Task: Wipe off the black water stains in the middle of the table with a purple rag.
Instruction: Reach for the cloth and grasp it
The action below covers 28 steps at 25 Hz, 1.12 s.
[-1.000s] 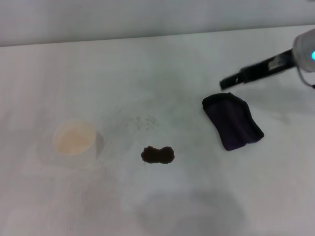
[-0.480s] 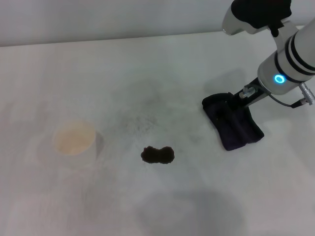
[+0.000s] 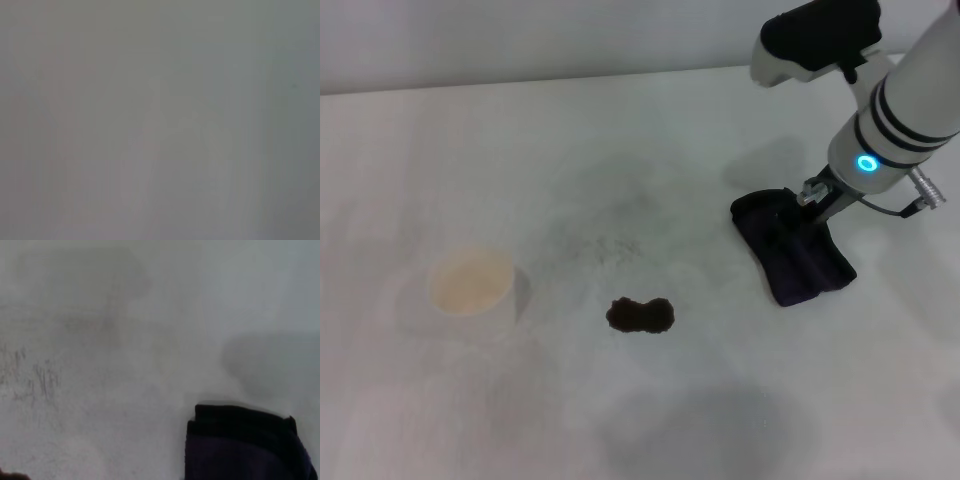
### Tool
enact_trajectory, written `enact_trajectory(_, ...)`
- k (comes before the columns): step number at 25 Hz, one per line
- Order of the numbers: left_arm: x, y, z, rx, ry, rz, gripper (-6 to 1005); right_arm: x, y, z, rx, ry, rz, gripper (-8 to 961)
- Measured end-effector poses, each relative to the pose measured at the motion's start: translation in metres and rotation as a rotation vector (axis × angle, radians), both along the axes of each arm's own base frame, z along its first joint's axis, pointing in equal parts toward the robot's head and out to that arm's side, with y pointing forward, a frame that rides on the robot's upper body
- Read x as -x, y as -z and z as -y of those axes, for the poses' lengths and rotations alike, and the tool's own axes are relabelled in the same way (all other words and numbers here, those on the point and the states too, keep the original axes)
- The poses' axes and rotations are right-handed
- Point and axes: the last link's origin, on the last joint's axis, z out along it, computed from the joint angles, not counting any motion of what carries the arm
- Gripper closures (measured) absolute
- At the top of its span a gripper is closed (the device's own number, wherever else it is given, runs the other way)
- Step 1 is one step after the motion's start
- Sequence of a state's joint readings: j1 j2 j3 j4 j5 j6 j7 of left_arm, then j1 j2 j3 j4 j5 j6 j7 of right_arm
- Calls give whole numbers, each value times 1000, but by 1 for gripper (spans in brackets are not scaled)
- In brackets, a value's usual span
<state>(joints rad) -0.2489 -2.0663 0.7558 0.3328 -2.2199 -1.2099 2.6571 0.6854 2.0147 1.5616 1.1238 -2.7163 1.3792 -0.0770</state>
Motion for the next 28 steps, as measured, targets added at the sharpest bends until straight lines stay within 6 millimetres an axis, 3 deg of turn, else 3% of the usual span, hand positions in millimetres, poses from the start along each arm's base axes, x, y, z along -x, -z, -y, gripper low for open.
enact_trajectory(19, -5, 11, -10, 26, -12, 21, 119, -17, 6, -1, 25, 21, 74, 205)
enact_trajectory(24, -6, 11, -13, 29, -12, 21, 120, -16, 10, 0, 41, 5, 89, 414)
enact_trajectory(28, -6, 12, -14, 29, -11, 20, 120, -12, 15, 1, 58, -13, 102, 437)
